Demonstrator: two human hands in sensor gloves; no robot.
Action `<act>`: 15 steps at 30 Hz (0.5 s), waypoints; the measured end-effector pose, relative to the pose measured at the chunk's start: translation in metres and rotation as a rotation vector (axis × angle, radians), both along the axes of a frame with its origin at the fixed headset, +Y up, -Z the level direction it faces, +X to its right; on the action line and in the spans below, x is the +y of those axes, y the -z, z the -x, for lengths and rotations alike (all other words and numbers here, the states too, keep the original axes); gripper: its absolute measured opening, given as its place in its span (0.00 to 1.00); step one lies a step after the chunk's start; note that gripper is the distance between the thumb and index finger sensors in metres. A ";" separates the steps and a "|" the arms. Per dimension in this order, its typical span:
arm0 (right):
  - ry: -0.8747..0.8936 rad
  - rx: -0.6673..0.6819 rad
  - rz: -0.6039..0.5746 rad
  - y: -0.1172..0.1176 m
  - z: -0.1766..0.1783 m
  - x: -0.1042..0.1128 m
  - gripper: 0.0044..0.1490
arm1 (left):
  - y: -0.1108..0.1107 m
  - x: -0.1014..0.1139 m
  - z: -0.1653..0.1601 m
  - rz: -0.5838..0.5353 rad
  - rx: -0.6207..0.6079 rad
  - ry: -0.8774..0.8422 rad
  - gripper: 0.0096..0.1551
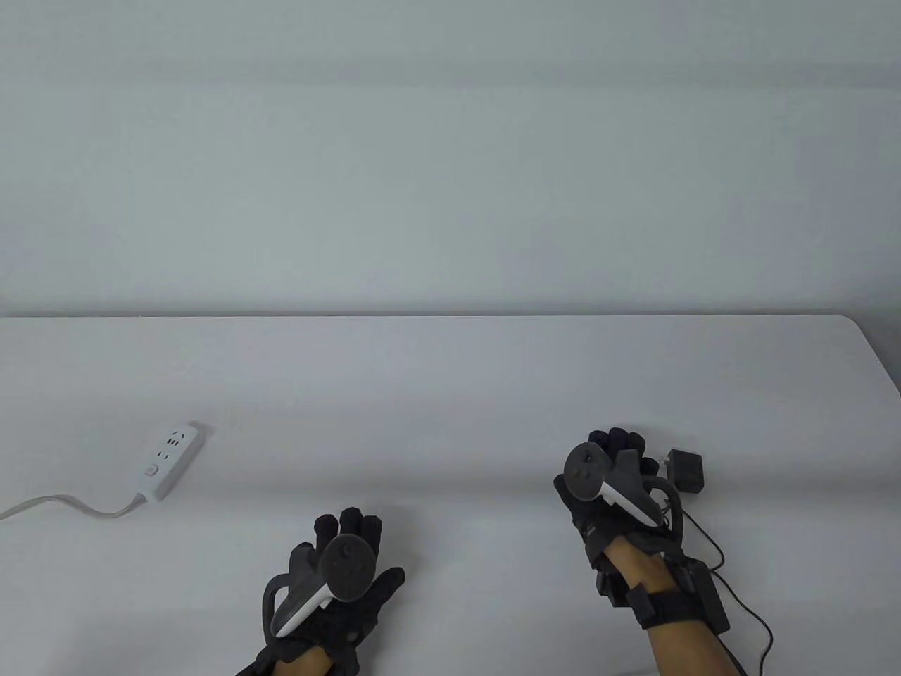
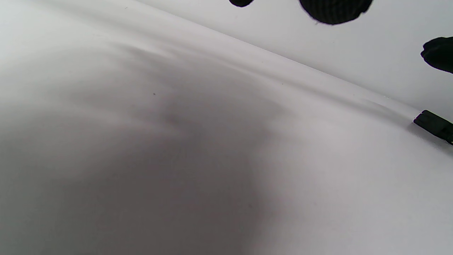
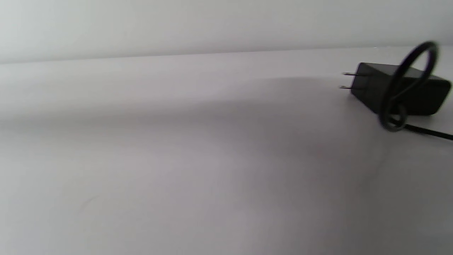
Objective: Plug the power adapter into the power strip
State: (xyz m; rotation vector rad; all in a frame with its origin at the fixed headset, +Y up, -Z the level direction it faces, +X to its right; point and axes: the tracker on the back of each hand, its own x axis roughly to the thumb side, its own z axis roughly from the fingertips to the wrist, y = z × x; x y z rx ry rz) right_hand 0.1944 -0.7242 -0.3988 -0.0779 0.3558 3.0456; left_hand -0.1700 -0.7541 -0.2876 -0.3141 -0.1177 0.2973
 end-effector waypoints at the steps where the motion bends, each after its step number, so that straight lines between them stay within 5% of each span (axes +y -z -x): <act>1: -0.009 -0.012 0.009 0.003 -0.005 0.000 0.58 | 0.000 0.000 0.000 0.003 -0.001 0.000 0.51; 15: 0.025 -0.368 0.123 0.040 -0.092 -0.011 0.59 | 0.000 -0.001 0.000 0.045 -0.014 0.000 0.51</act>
